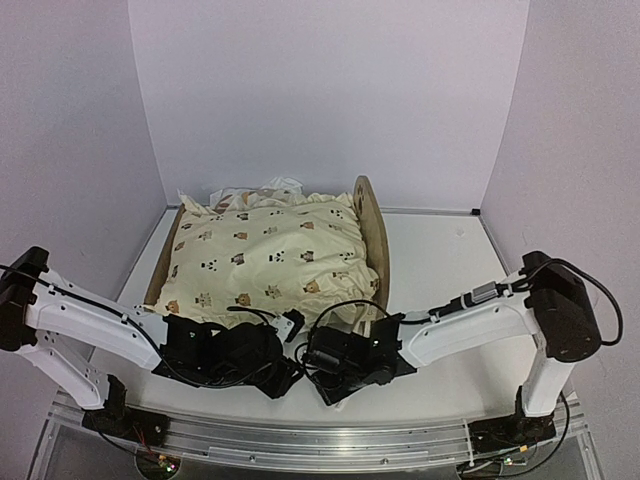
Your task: Set up the pet bed
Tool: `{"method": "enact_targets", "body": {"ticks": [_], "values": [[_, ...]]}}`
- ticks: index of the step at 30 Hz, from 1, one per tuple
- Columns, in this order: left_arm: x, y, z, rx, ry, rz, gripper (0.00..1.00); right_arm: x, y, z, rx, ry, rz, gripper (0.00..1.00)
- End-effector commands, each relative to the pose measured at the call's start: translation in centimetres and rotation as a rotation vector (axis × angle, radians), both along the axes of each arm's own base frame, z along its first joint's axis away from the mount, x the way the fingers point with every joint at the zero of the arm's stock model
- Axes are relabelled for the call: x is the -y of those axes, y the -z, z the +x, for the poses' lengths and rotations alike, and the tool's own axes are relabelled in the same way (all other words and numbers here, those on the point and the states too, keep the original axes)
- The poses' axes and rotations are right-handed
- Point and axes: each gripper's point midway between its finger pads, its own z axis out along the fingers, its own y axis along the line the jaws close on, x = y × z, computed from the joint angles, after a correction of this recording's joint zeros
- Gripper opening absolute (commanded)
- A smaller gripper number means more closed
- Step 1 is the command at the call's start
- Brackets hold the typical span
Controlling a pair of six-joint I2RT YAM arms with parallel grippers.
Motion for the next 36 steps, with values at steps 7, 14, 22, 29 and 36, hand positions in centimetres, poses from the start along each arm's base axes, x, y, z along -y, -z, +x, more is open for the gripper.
{"method": "enact_targets", "body": {"ticks": [7,14,22,29,36], "values": [[1.8,-1.9,0.8,0.033,0.001,-0.052,0.44,2.6,-5.4,0.0,0.08,-0.003,0.108,0.68],[2.8,-2.0,1.0,0.049,0.023,-0.059,0.44,4.8,-2.0,0.0,0.064,0.086,0.04,0.65],[3.4,-1.7,0.9,0.039,0.038,-0.06,0.43,3.1,0.3,-0.4,0.031,0.095,0.052,0.62],[3.3,-1.8,0.8,0.041,0.043,-0.061,0.43,5.3,2.0,-0.3,0.042,0.148,-0.013,0.46],[4.3,-2.5,1.0,0.058,0.055,-0.085,0.42,6.5,2.2,-0.5,0.047,0.151,-0.031,0.08]]}}
